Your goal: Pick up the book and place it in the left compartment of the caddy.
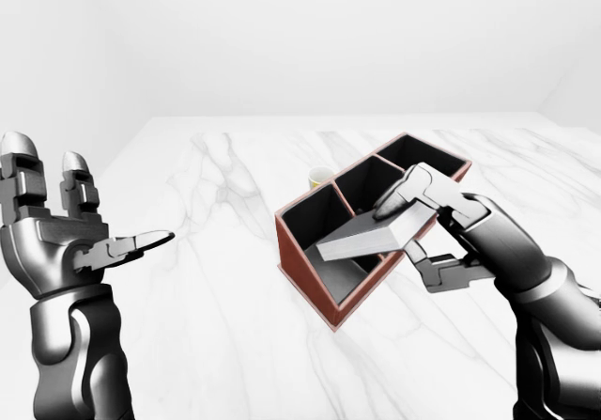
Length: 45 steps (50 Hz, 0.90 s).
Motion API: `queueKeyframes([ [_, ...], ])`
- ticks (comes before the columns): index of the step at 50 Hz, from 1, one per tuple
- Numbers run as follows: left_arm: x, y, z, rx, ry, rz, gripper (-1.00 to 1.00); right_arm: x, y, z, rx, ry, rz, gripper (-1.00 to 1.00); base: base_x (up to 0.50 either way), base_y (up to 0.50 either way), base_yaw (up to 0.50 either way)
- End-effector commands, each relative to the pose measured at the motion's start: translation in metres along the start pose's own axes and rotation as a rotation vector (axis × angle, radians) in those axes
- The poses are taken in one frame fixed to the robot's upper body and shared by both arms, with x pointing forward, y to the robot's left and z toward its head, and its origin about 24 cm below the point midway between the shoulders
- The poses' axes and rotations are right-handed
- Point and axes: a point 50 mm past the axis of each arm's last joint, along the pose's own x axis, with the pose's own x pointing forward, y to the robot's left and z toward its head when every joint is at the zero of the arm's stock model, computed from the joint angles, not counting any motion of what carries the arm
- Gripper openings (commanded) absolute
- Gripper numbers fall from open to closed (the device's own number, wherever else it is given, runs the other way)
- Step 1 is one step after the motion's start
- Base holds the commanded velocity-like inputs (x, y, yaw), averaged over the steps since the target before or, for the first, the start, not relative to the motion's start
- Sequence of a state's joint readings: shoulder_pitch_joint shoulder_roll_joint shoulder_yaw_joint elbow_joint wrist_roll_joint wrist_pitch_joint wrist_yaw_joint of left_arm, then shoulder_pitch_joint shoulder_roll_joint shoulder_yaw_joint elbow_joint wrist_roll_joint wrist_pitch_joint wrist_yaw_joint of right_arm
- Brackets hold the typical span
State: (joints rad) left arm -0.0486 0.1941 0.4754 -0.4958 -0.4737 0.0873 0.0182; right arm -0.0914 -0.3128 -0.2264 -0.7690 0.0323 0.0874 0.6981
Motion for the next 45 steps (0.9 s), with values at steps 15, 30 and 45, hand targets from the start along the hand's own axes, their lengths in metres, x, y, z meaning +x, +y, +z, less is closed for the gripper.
queueKeyframes([
  [15, 0.0, -0.001, -0.001, 0.001, 0.002, -0.003, 1.0, 0.006, 0.006, -0.018, -0.054, 0.116, 0.03, -1.0, 0.0, 0.0, 0.0],
  [30, 0.001, 0.0, -0.001, 0.001, 0.005, -0.001, 1.0, 0.012, 0.012, -0.025, -0.07, 0.155, 0.062, -1.0, 0.0, 0.0, 0.0],
  [45, 0.0, 0.0, -0.001, 0.0, 0.004, 0.0, 1.0, 0.016, 0.016, -0.033, -0.135, 0.218, 0.091, -1.0, 0.0, 0.0, 0.0],
])
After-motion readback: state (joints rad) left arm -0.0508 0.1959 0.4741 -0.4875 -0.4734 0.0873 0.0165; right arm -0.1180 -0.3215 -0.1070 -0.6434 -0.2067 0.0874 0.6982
